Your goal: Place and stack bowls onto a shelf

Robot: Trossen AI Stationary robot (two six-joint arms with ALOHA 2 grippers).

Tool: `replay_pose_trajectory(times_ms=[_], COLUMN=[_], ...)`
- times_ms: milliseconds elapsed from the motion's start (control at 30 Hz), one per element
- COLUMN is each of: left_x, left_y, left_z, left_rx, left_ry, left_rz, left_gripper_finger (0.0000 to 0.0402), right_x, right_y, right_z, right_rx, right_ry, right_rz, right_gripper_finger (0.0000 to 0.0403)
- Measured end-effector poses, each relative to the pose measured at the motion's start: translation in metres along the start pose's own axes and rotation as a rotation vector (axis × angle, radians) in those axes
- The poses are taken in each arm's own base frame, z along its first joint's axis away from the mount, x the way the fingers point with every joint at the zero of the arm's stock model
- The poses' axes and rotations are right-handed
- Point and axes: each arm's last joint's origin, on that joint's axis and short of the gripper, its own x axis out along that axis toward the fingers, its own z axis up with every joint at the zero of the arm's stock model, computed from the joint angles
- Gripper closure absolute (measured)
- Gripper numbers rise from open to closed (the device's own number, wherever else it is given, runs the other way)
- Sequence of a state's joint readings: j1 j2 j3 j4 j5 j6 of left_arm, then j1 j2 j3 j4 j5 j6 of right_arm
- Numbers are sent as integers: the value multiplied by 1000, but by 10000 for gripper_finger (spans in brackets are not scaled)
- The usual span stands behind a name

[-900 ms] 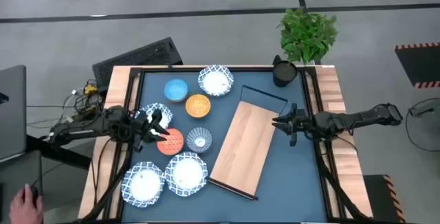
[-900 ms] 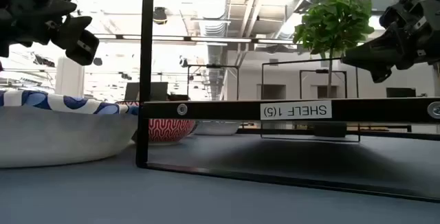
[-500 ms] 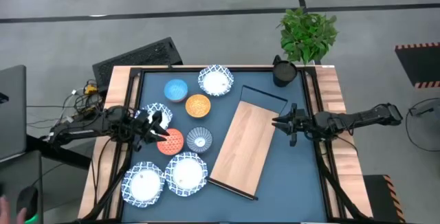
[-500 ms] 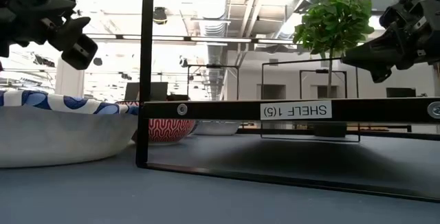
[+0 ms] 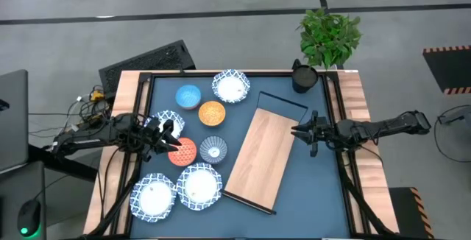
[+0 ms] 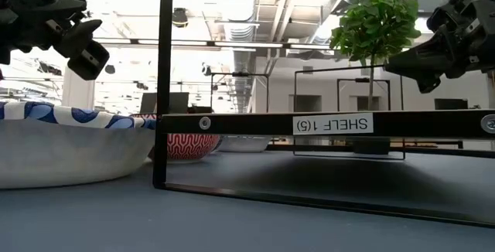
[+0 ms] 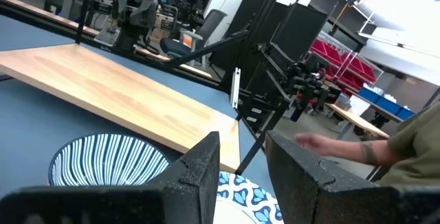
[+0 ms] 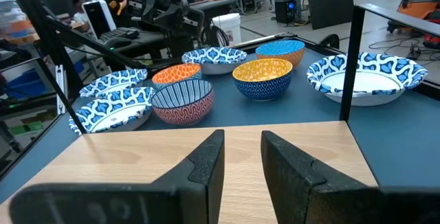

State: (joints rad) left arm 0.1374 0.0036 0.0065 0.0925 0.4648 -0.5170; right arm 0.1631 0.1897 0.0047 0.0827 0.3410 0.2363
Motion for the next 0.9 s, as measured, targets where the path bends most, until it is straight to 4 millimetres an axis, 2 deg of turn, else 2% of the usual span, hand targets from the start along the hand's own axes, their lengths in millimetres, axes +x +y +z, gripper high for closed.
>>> replay_pose_trajectory(times_ms=[400, 900], left_x=[0, -2], left_y=[0, 9], left_z=[1, 8], left_rx=[71, 86], left_ry=[-24, -211], left_rz=[19, 349], left_gripper_finger=[295, 295], right_x=[0, 0], right_y=[0, 2], right_z=[0, 8], right_rx=[1, 28], right_ry=[-3, -75], right_rz=[0, 18], right_gripper_finger=[280, 280])
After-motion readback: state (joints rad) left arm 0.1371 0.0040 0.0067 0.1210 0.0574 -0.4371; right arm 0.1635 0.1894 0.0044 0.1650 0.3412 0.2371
